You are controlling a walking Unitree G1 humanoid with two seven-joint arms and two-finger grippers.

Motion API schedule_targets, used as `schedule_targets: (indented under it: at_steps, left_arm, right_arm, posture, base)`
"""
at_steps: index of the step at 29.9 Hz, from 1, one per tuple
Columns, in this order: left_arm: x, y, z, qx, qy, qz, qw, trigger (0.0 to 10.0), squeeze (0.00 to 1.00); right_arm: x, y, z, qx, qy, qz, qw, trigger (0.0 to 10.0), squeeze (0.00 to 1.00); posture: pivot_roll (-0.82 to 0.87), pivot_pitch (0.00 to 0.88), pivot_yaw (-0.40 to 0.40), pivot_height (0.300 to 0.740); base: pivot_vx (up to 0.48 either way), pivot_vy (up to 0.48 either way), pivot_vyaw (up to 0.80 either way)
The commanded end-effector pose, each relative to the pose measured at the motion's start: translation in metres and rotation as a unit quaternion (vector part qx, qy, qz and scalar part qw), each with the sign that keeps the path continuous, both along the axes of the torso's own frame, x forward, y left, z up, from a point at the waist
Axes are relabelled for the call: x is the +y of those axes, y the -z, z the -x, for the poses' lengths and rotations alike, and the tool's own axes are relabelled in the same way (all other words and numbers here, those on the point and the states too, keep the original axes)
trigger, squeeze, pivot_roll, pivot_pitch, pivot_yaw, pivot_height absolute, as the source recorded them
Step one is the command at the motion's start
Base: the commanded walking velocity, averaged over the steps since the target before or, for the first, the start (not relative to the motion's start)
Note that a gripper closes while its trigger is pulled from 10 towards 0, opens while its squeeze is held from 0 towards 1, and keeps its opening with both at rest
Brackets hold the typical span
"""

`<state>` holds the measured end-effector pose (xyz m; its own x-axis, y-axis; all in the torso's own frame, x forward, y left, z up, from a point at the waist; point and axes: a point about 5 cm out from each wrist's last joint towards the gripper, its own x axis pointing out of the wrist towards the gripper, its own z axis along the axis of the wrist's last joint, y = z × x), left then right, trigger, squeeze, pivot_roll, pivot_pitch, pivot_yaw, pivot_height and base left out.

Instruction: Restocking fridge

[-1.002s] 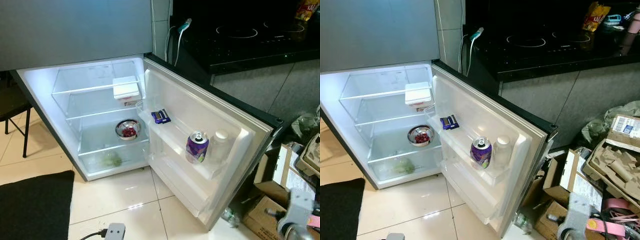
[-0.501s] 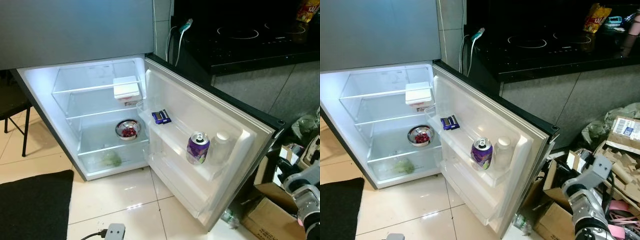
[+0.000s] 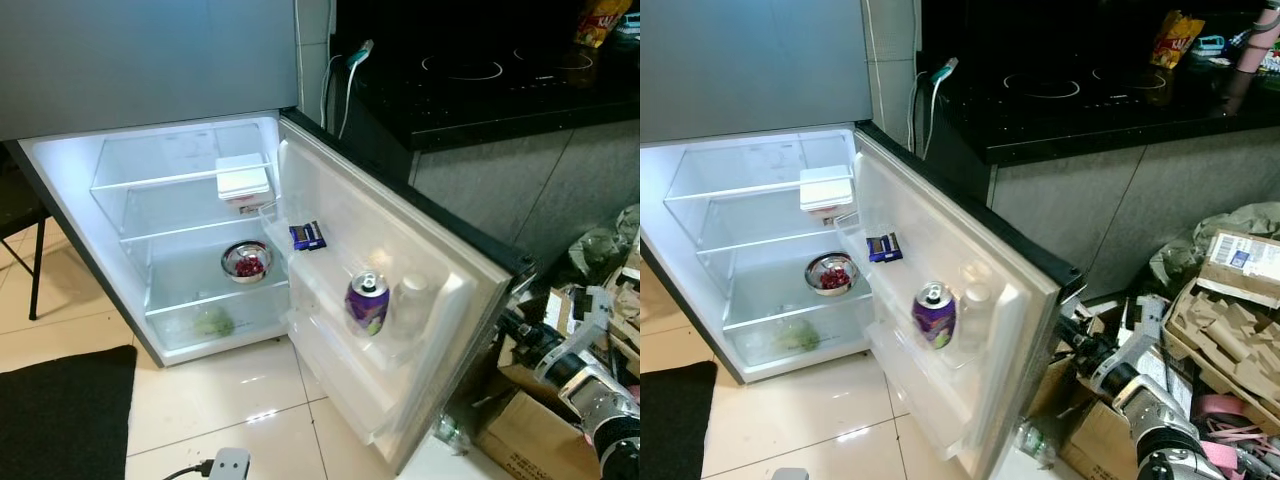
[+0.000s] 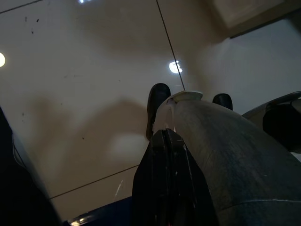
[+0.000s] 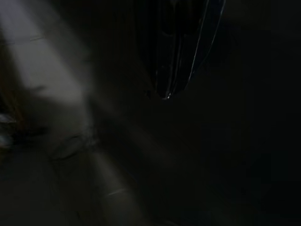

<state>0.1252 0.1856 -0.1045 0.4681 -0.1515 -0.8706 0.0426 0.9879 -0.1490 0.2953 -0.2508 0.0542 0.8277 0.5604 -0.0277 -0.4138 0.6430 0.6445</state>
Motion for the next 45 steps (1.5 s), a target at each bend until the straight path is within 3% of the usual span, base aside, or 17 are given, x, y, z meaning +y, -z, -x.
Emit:
schedule_targets:
  at_steps: [1, 5, 6, 7, 8, 9, 14, 20, 21, 22, 28, 34, 37, 40, 43, 44, 45]
  left_arm:
    - [-0.003, 0.002, 0.004, 0.006, -0.007, 0.005, 1.000, 10.0, 0.00]
    - [-0.003, 0.002, 0.005, 0.006, -0.008, 0.005, 1.000, 10.0, 0.00]
    - [-0.004, 0.002, 0.005, 0.006, -0.008, 0.006, 1.000, 10.0, 0.00]
    - [-0.004, 0.002, 0.005, 0.006, -0.008, 0.006, 1.000, 10.0, 0.00]
    - [-0.004, 0.002, 0.005, 0.006, -0.008, 0.006, 1.000, 10.0, 0.00]
    - [-0.004, 0.002, 0.005, 0.006, -0.008, 0.006, 1.000, 10.0, 0.00]
    - [-0.004, 0.002, 0.006, 0.007, -0.008, 0.005, 1.000, 10.0, 0.00]
    - [-0.004, 0.003, 0.007, 0.009, -0.005, 0.004, 1.000, 10.0, 0.00]
    - [-0.004, 0.003, 0.007, 0.009, -0.004, 0.004, 1.000, 10.0, 0.00]
    - [-0.004, 0.003, 0.007, 0.009, -0.004, 0.004, 1.000, 10.0, 0.00]
    - [-0.004, 0.003, 0.007, 0.009, -0.004, 0.003, 1.000, 10.0, 0.00]
    - [-0.004, 0.003, 0.008, 0.012, -0.003, 0.001, 1.000, 10.0, 0.00]
    - [-0.004, 0.003, 0.008, 0.013, -0.002, 0.000, 1.000, 10.0, 0.00]
    - [-0.004, 0.003, 0.008, 0.013, -0.002, 0.000, 1.000, 10.0, 0.00]
    - [-0.004, 0.003, 0.009, 0.013, -0.003, -0.001, 1.000, 10.0, 0.00]
    - [-0.004, 0.003, 0.009, 0.013, -0.003, -0.001, 1.000, 10.0, 0.00]
    - [-0.004, 0.003, 0.009, 0.013, -0.003, -0.001, 1.000, 10.0, 0.00]
  right_arm:
    - [0.009, 0.000, 0.004, -0.006, -0.071, -0.019, 0.997, 10.0, 0.00]
    - [0.016, 0.000, 0.007, -0.006, -0.110, -0.035, 0.993, 10.0, 0.00]
    - [0.028, 0.003, 0.011, -0.002, -0.166, -0.051, 0.985, 10.0, 0.00]
    - [0.028, 0.003, 0.011, -0.002, -0.166, -0.051, 0.985, 10.0, 0.00]
    - [0.043, 0.004, 0.017, -0.002, -0.232, -0.072, 0.970, 10.0, 0.00]
    - [0.072, -0.001, 0.024, -0.018, -0.324, -0.104, 0.940, 10.0, 0.00]
    - [0.083, -0.006, 0.023, -0.033, -0.338, -0.114, 0.934, 10.0, 0.00]
    - [0.080, 0.004, 0.017, -0.013, -0.295, -0.096, 0.951, 10.0, 0.00]
    - [0.069, 0.018, 0.015, 0.017, -0.216, -0.024, 0.976, 10.0, 0.00]
    - [0.064, 0.022, 0.014, 0.026, -0.182, 0.007, 0.983, 10.0, 0.00]
    - [0.043, 0.037, 0.016, 0.083, -0.059, 0.086, 0.991, 10.0, 0.00]
    - [0.038, 0.048, 0.024, 0.098, -0.047, 0.140, 0.984, 10.0, 0.00]
    - [0.029, 0.070, 0.038, 0.172, 0.003, 0.206, 0.963, 10.0, 0.00]
    - [0.027, 0.076, 0.043, 0.193, 0.017, 0.227, 0.954, 10.0, 0.00]
    - [0.019, 0.097, 0.068, 0.251, 0.035, 0.283, 0.925, 10.0, 0.00]
    - [0.019, 0.097, 0.068, 0.251, 0.035, 0.283, 0.925, 10.0, 0.00]
    - [0.016, 0.104, 0.080, 0.271, 0.040, 0.299, 0.914, 10.0, 0.00]
  posture:
    - [-0.02, 0.000, -0.068, 0.740]
    - [-0.02, 0.000, -0.069, 0.740]
    - [-0.02, 0.000, -0.070, 0.740]
    - [-0.02, 0.000, -0.070, 0.740]
    - [-0.02, 0.000, -0.071, 0.740]
    - [-0.02, 0.000, -0.071, 0.740]
    - [-0.02, 0.000, -0.067, 0.740]
    - [-0.02, 0.000, -0.067, 0.740]
    - [-0.02, 0.000, -0.069, 0.740]
    - [-0.02, 0.000, -0.069, 0.740]
    - [-0.02, 0.000, -0.071, 0.740]
    - [-0.02, 0.000, -0.068, 0.740]
    - [-0.02, 0.000, -0.065, 0.740]
    - [-0.02, 0.000, -0.065, 0.740]
    - [-0.01, 0.000, -0.067, 0.740]
    - [-0.01, 0.000, -0.067, 0.740]
    - [-0.01, 0.000, -0.066, 0.740]
  base:
    - [0.000, 0.000, 0.00]
    - [0.000, 0.000, 0.00]
    - [0.000, 0.000, 0.00]
    - [0.000, 0.000, 0.00]
    - [0.000, 0.000, 0.00]
    - [0.000, 0.000, 0.00]
    - [0.000, 0.000, 0.00]
    - [0.000, 0.000, 0.00]
    - [0.000, 0.000, 0.00]
    - [0.000, 0.000, 0.00]
    - [0.000, 0.000, 0.00]
    - [0.000, 0.000, 0.64]
    - [0.000, 0.000, 0.76]
    - [0.000, 0.000, 0.76]
    - [0.000, 0.000, 0.75]
    - [0.000, 0.000, 0.75]
    - [0.000, 0.000, 0.75]
